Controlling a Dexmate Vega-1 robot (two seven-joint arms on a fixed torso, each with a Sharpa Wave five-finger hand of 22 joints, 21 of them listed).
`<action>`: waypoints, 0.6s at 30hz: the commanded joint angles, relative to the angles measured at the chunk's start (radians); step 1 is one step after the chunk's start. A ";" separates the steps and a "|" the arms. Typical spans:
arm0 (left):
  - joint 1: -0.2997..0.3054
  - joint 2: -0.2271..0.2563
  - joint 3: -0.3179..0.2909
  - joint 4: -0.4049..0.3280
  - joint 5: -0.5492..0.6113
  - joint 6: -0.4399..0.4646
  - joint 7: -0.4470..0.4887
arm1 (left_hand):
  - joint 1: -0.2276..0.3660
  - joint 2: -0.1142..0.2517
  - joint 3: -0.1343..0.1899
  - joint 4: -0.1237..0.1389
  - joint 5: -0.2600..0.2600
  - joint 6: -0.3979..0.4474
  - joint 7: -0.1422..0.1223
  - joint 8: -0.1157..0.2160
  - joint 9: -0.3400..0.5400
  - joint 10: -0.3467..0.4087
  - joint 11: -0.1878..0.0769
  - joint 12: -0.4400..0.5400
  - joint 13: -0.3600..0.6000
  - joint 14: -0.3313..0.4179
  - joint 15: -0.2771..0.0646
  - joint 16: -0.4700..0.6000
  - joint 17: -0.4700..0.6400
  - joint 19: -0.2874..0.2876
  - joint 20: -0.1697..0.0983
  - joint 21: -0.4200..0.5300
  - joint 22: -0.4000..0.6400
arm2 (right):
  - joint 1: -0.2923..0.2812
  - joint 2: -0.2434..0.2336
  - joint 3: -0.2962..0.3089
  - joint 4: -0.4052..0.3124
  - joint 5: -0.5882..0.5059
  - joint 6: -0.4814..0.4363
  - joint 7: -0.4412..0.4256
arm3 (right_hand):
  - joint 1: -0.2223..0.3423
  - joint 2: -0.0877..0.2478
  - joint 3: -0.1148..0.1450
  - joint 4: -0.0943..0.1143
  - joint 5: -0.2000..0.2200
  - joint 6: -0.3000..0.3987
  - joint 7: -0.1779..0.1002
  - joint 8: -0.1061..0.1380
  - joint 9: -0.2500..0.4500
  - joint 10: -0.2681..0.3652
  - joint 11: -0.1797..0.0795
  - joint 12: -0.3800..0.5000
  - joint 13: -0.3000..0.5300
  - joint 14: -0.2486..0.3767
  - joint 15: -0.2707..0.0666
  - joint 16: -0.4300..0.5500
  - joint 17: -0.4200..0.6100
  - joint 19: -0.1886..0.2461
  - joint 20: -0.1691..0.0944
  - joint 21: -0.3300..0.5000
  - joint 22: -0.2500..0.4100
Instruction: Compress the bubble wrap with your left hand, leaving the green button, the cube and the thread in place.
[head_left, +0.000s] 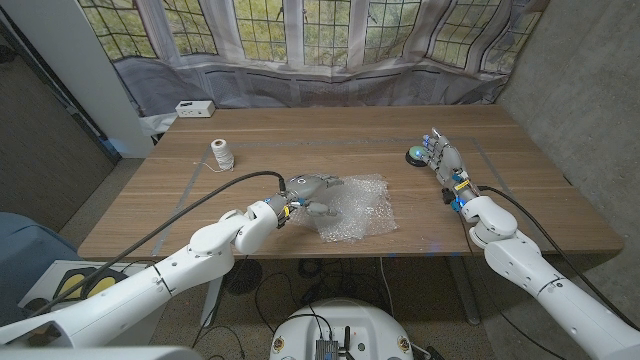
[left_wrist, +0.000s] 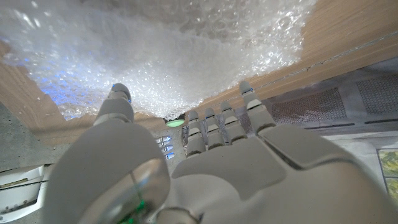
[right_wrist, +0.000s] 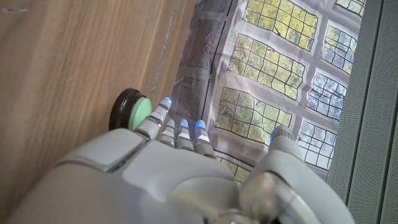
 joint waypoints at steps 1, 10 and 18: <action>-0.029 -0.023 0.045 0.046 0.018 0.019 -0.031 | 0.008 0.000 0.005 0.002 -0.001 -0.010 -0.002 -0.005 0.005 -0.010 0.002 -0.003 0.005 -0.011 0.000 -0.001 0.002 -0.012 0.000 -0.009 -0.001 | -0.013 -0.002 0.002 -0.010 -0.001 -0.001 -0.008 | 0.003 0.001 -0.005 0.004 0.001 0.011 -0.002 0.002 0.003 0.005 0.002 -0.004 0.002 0.008 0.005 -0.003 0.004 0.005 0.007 -0.001 0.003; -0.033 -0.012 0.055 0.032 0.027 0.043 -0.062 | 0.010 -0.005 0.003 0.003 -0.001 -0.025 -0.010 -0.009 0.005 -0.033 0.003 -0.010 0.005 -0.025 0.002 -0.003 0.002 -0.024 0.000 -0.017 -0.002 | -0.019 0.000 0.000 -0.020 -0.004 -0.002 -0.017 | 0.004 0.001 -0.005 0.004 0.001 0.012 -0.002 0.002 0.003 0.007 0.000 -0.004 0.002 0.008 0.006 -0.003 0.004 0.003 0.008 -0.001 0.003; -0.035 -0.012 0.069 0.013 0.057 0.089 -0.108 | 0.032 -0.003 0.010 -0.001 0.000 -0.046 -0.026 -0.009 0.005 -0.087 0.009 -0.024 0.006 -0.084 0.020 -0.011 0.003 -0.048 0.001 -0.030 -0.004 | -0.026 0.000 0.003 -0.025 -0.002 -0.001 -0.021 | 0.004 0.001 -0.005 0.004 0.001 0.012 -0.003 0.002 0.003 0.009 0.000 -0.004 0.002 0.009 0.008 -0.003 0.005 0.000 0.011 -0.002 0.004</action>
